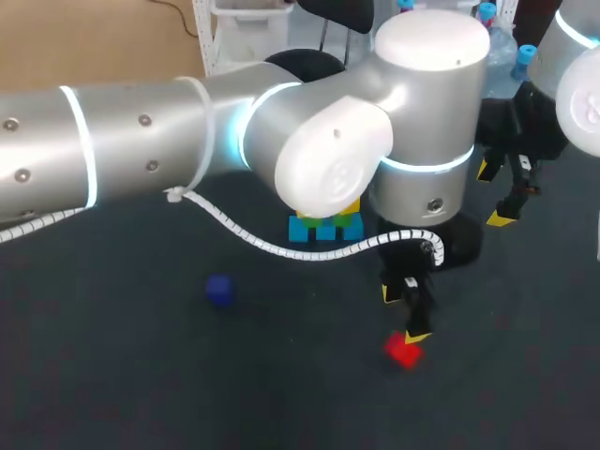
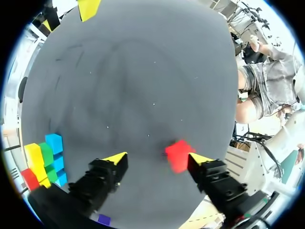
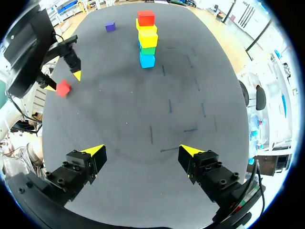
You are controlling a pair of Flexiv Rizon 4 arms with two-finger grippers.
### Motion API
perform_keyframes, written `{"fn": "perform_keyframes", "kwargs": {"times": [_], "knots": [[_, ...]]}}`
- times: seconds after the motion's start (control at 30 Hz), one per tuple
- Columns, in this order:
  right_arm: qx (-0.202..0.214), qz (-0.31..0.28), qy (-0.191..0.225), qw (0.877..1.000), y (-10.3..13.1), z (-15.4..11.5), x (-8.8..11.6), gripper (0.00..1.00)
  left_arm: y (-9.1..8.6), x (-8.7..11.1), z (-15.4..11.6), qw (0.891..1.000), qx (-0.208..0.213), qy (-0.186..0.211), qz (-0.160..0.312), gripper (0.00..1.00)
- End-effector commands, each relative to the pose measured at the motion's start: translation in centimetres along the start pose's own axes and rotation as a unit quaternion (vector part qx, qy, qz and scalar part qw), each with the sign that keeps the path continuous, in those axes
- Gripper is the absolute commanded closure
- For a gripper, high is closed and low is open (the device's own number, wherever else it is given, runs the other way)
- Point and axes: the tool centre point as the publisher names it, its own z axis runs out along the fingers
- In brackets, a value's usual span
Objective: Place the blue cubes, place green cubes on the blue cubes, place the yellow cubes on the green cubes, then place the red cubes on the yellow cubes, and place purple cube on the red cubes.
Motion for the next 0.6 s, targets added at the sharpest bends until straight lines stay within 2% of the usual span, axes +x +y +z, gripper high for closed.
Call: {"fn": "perform_keyframes", "kwargs": {"times": [0.03,0.23,0.37,0.43,0.53,0.6], "knots": [[-0.001,0.0,-0.001,1.0,-0.1,0.1,0.0,0.0,0.5,0.5,-0.1,1.0,-0.005,0.001,-0.001,0.0],[-0.001,0.0,-0.001,1.0,-0.1,0.1,0.0,0.0,2.0,2.4,-1.8,0.999,-0.042,0.016,-0.014,0.0],[-0.001,0.0,-0.001,1.0,-0.1,0.1,0.0,0.0,4.3,3.8,-3.9,0.996,-0.087,0.008,-0.019,0.0],[-0.001,0.0,-0.001,1.0,-0.1,0.1,0.0,0.0,5.6,4.5,-5.1,0.993,-0.113,0.018,-0.018,0.0],[-0.001,0.0,-0.001,1.0,-0.1,0.1,0.0,0.0,7.2,5.7,-6.9,0.989,-0.149,0.005,-0.019,0.0],[-0.001,0.0,-0.001,1.0,-0.1,0.1,0.0,0.0,7.9,6.5,-8.0,0.985,-0.17,0.021,-0.02,0.0]]}}
